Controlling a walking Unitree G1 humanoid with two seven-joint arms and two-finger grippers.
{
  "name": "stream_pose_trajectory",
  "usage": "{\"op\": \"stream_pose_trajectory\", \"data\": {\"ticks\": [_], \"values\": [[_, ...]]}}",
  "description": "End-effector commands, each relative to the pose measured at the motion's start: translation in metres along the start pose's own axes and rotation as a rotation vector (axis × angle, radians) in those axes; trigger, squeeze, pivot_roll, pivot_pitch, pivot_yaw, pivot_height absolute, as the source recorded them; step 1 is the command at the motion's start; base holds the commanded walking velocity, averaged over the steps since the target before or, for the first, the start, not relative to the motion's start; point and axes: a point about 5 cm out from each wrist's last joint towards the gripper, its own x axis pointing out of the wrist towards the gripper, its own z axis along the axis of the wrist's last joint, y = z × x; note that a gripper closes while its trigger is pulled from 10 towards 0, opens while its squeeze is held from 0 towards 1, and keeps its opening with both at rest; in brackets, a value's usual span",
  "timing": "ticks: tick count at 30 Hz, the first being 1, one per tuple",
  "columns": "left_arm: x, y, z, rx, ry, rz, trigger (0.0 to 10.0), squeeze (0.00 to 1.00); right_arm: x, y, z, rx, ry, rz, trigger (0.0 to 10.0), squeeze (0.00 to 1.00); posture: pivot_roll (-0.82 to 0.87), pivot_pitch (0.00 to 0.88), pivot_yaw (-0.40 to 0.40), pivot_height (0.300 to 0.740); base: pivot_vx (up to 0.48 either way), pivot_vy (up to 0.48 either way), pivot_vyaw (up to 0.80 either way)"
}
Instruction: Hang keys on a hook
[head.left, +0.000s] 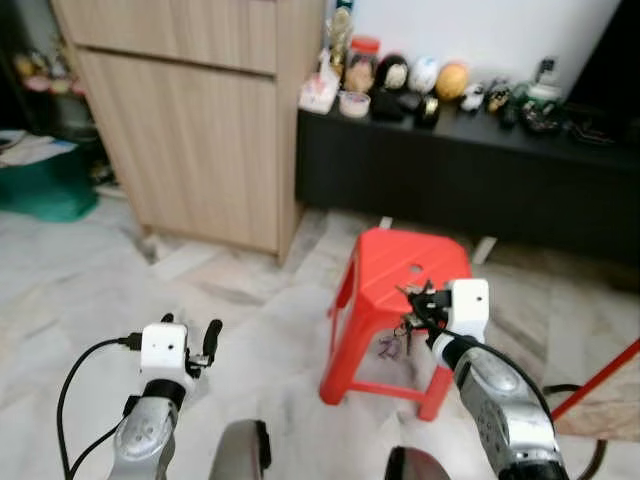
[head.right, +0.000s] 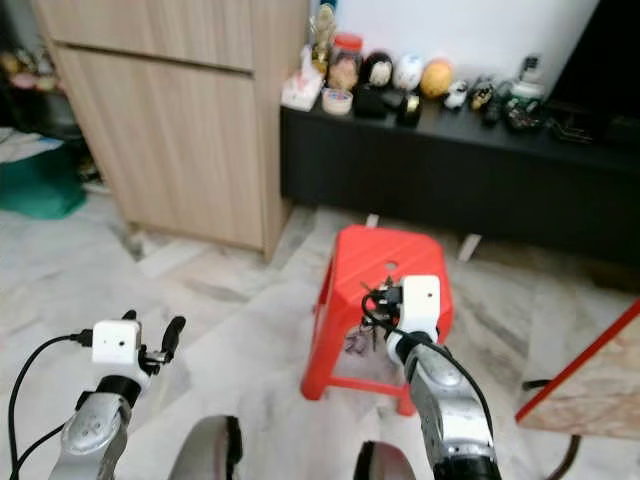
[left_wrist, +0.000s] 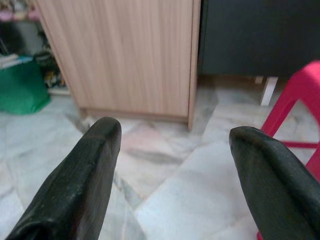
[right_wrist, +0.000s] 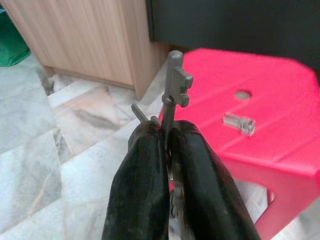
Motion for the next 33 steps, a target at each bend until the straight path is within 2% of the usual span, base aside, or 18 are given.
{"op": "stream_pose_trajectory", "data": {"ticks": [1,2,8,9,11,13,16,17,20,23,24,26,28,31,33], "values": [[0.006,-0.008,0.009,0.004,-0.03,-0.039,10.0,0.0,0.001,-0.003,0.009,-0.029,-0.012,0.006,10.0,0.0,0.09,0.0,-0.116,0.69,0.0,0.0,0.0],[0.006,-0.009,0.011,0.007,-0.037,-0.05,10.0,0.0,0.002,-0.003,0.006,-0.072,0.025,0.037,10.0,0.0,0.09,0.0,-0.116,0.705,0.0,0.0,0.0],[0.01,-0.012,0.018,0.011,-0.056,-0.09,10.0,0.0,0.005,-0.005,0.009,-0.133,0.073,0.087,10.0,0.0,0.1,0.0,-0.121,0.74,0.0,0.0,0.0],[0.012,-0.013,0.022,0.018,-0.066,-0.111,10.0,0.0,0.007,-0.005,0.011,-0.176,0.089,0.131,10.0,0.0,0.1,0.0,-0.12,0.74,0.0,0.0,0.0],[0.014,-0.014,0.024,0.027,-0.07,-0.124,10.0,0.0,0.007,-0.006,0.013,-0.206,0.097,0.158,10.0,0.0,0.1,0.0,-0.119,0.74,0.0,0.0,0.0],[0.016,-0.016,0.028,0.054,-0.076,-0.157,10.0,0.0,0.008,-0.007,0.016,-0.297,0.128,0.206,10.0,0.0,0.09,0.0,-0.12,0.74,0.0,0.0,0.0],[0.018,-0.016,0.03,0.064,-0.081,-0.171,10.0,0.0,0.009,-0.009,0.016,-0.342,0.15,0.223,10.0,0.0,0.09,0.0,-0.121,0.74,0.0,0.0,0.0],[0.022,-0.019,0.036,0.102,-0.096,-0.218,10.0,0.0,0.01,-0.013,0.017,-0.436,0.196,0.277,10.0,0.0,0.1,0.0,-0.127,0.74,0.0,0.0,0.0],[0.023,-0.02,0.039,0.115,-0.1,-0.236,10.0,0.0,0.011,-0.013,0.018,-0.468,0.213,0.302,10.0,0.0,0.1,0.0,-0.127,0.74,0.0,0.0,0.0],[0.027,-0.027,0.048,0.147,-0.111,-0.325,10.0,0.0,0.01,-0.009,0.01,-0.636,0.318,0.458,10.0,0.0,0.11,0.0,-0.134,0.74,0.0,0.0,0.0],[0.027,-0.027,0.048,0.147,-0.111,-0.325,10.0,0.0,0.01,-0.009,0.01,-0.636,0.318,0.458,10.0,0.0,0.11,0.0,-0.134,0.74,0.0,0.0,0.0],[0.028,-0.039,0.056,0.21,-0.123,-0.433,10.0,0.0,0.008,-0.001,0.008,-0.711,0.36,0.596,10.0,0.0,0.12,0.0,-0.146,0.74,0.0,0.0,0.0],[0.028,-0.052,0.062,0.256,-0.132,-0.542,10.0,0.0,0.009,0.006,0.01,-0.775,0.371,0.684,10.0,0.0,0.12,0.0,-0.154,0.74,0.0,0.0,0.0],[0.027,-0.065,0.064,0.295,-0.124,-0.647,10.0,0.0,0.013,0.011,0.01,-0.827,0.384,0.732,10.0,0.0,0.13,0.0,-0.16,0.74,0.0,0.0,0.0],[0.026,-0.068,0.065,0.305,-0.12,-0.671,10.0,0.0,0.014,0.012,0.01,-0.84,0.389,0.748,10.0,0.0,0.13,0.0,-0.16,0.74,0.0,0.0,0.0]]}}
